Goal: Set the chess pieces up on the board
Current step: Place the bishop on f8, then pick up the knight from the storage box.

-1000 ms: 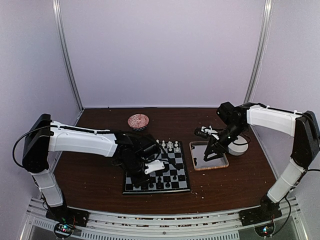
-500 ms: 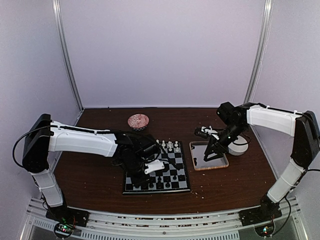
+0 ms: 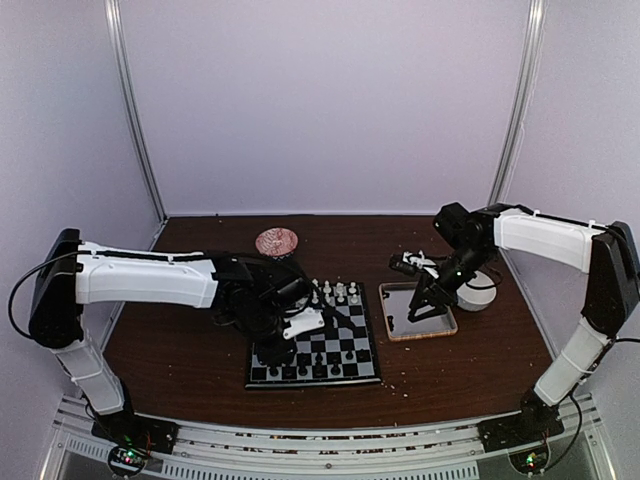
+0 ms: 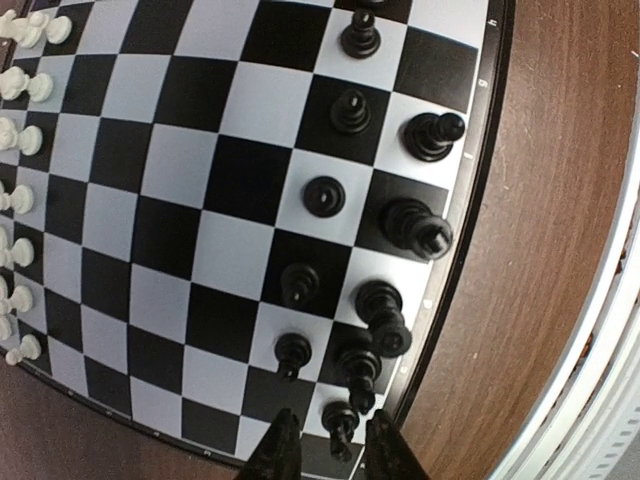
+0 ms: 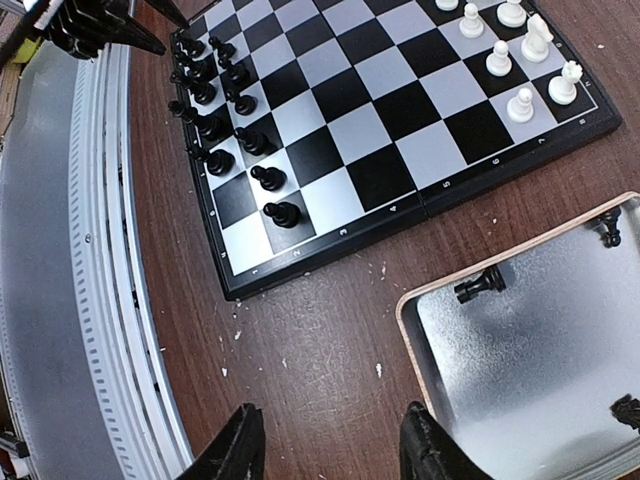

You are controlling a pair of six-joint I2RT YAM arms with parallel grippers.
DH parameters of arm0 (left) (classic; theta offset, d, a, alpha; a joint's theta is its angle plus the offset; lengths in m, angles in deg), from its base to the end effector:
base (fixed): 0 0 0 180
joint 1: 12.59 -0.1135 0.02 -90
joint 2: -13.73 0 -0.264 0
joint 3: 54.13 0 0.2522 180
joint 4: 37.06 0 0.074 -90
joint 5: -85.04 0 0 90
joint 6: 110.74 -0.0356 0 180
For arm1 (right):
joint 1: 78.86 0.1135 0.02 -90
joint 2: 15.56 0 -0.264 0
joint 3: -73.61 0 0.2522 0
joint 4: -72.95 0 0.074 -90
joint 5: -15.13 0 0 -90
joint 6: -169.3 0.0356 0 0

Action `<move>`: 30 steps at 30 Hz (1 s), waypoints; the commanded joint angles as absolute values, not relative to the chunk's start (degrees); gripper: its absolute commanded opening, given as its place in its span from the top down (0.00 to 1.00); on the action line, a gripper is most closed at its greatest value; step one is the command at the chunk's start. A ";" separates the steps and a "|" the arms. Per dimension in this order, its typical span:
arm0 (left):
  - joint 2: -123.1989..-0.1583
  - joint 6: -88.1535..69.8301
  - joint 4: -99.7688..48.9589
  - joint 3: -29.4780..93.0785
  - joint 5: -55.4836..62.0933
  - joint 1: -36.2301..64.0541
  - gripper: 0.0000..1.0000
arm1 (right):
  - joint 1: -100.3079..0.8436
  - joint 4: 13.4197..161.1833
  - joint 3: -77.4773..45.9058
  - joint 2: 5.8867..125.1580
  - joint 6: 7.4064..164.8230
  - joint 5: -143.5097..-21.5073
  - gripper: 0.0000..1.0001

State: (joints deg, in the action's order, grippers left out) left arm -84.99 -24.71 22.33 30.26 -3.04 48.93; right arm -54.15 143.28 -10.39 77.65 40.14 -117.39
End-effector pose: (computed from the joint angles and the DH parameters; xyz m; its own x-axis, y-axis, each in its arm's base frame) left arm 0.1587 -0.2951 0.2068 -0.3955 0.8741 -0.2819 0.9125 0.4088 -0.0127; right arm 0.2642 0.1481 0.2381 -0.4277 -0.7092 -0.5605 -0.8895 0.2198 0.4007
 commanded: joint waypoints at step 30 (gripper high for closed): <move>-75.31 -11.90 0.92 32.91 1.55 44.72 0.67 | -55.43 142.03 -25.07 92.84 18.16 -72.83 0.52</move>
